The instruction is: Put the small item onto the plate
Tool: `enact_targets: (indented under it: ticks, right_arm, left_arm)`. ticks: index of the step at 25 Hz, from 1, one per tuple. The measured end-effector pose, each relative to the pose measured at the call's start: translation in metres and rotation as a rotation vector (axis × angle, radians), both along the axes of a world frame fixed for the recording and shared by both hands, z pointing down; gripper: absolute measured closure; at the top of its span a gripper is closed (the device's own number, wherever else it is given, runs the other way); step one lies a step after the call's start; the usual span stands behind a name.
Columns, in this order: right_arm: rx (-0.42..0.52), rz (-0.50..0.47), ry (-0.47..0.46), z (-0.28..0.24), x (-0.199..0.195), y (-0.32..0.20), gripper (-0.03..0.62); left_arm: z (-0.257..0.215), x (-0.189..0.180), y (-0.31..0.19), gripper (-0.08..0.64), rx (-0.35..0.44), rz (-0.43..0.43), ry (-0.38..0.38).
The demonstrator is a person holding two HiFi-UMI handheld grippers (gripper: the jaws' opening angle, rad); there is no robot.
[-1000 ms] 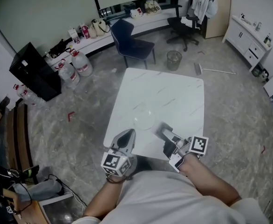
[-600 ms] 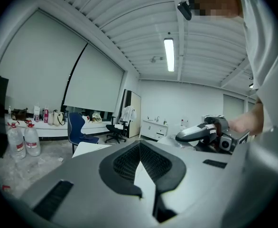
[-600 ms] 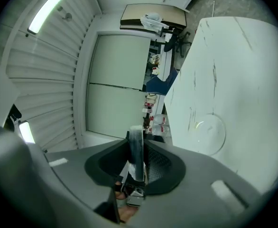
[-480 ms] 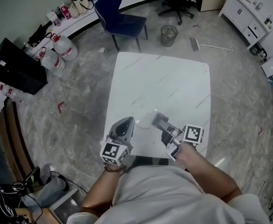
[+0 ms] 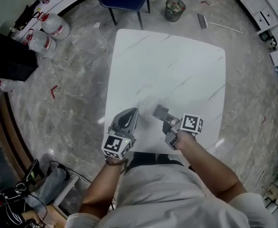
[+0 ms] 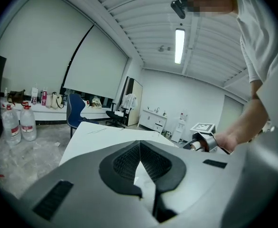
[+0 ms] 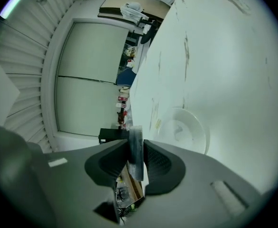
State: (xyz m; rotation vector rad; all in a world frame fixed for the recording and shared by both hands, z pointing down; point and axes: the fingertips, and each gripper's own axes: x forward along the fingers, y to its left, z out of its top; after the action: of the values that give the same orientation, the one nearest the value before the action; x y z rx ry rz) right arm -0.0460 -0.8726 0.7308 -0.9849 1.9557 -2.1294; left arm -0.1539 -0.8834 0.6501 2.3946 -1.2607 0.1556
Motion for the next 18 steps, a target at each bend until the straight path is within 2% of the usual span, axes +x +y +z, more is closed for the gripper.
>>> enact_targets:
  ticks: [6, 18]
  right_arm:
    - [-0.073, -0.036, 0.061, 0.052, -0.021, -0.005, 0.495]
    - [-0.115, -0.142, 0.23, 0.09, -0.031, -0.013, 0.488]
  left_arm:
    - [0.035, -0.015, -0.007, 0.554, -0.055, -0.005, 0.012]
    - [0.056, -0.029, -0.014, 0.554, -0.101, -0.007, 0.049]
